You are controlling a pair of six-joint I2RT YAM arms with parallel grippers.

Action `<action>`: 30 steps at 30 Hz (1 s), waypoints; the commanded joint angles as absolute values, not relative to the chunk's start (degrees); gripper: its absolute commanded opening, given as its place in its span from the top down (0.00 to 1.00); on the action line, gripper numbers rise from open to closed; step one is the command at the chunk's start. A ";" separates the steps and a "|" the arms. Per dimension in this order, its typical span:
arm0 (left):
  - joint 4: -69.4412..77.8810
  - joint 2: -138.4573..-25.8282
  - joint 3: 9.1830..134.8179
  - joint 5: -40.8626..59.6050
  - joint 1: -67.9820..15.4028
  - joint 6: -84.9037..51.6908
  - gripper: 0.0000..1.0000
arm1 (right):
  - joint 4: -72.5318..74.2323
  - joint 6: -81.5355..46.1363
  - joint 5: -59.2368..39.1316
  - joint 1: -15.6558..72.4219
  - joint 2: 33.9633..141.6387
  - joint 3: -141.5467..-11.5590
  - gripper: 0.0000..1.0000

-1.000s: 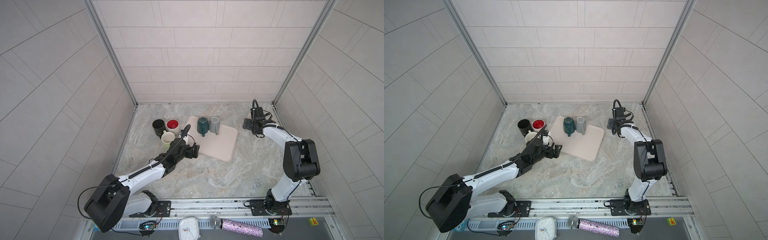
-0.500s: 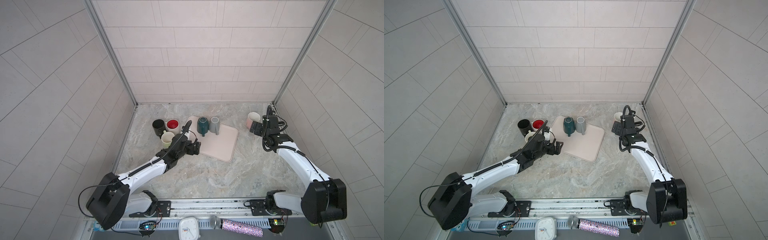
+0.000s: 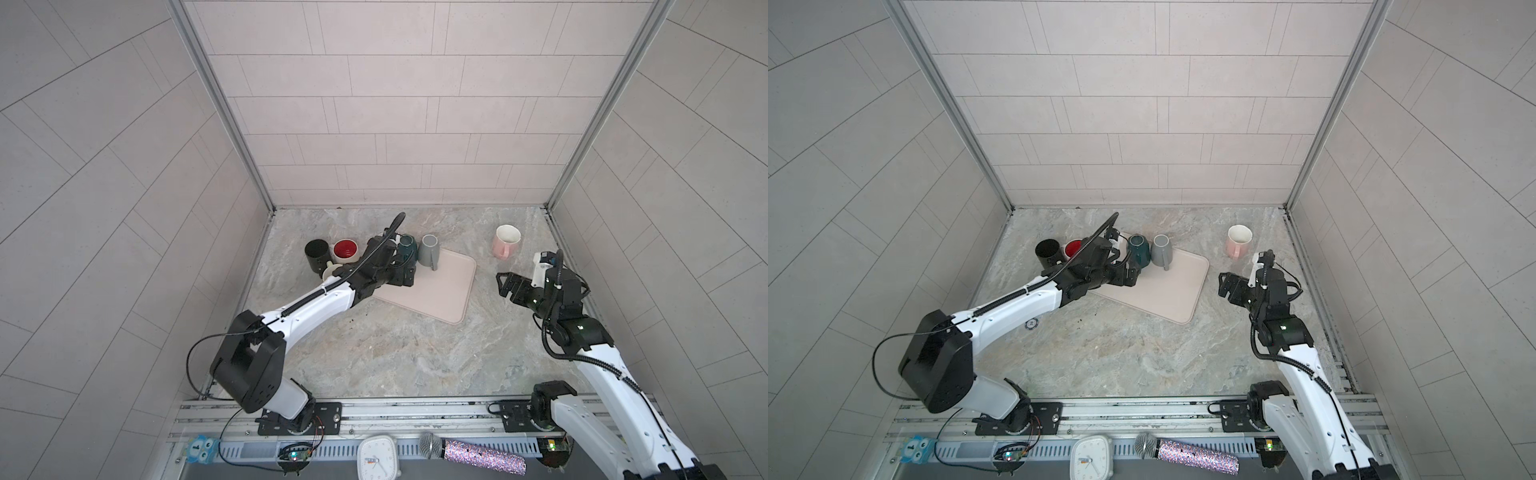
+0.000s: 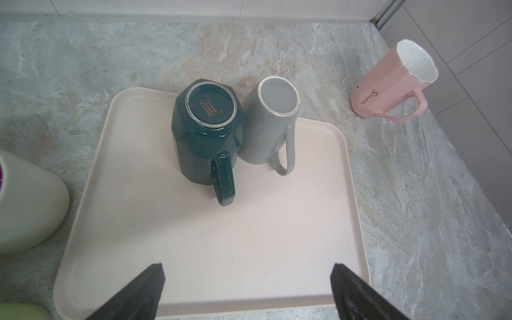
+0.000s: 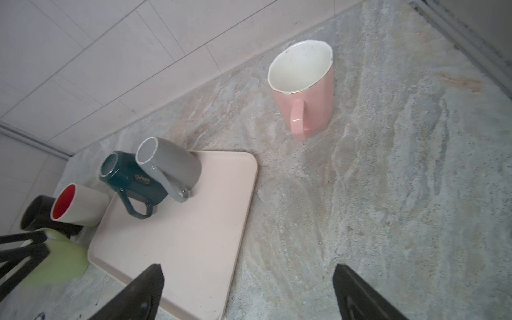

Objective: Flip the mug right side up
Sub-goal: 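Open and withdraw the right gripper while the left moves over the dark green mug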

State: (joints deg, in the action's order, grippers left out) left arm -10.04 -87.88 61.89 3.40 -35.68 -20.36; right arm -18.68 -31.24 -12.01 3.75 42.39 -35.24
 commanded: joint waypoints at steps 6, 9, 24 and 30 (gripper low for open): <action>-16.07 -96.56 68.50 3.10 -36.04 -18.17 0.02 | -23.67 -33.73 -22.80 3.78 31.03 -30.77 0.01; -17.57 -99.37 71.35 2.56 -36.08 -17.64 0.03 | -25.37 -33.54 -23.49 3.78 28.41 -29.87 0.01; -21.46 -110.16 82.49 -1.67 -36.04 -17.75 0.13 | -25.59 -30.67 -17.41 4.33 25.83 -27.80 0.00; -20.83 -112.28 84.24 -2.61 -36.07 -17.93 0.18 | -28.21 -30.95 -11.39 4.89 25.66 -27.40 0.00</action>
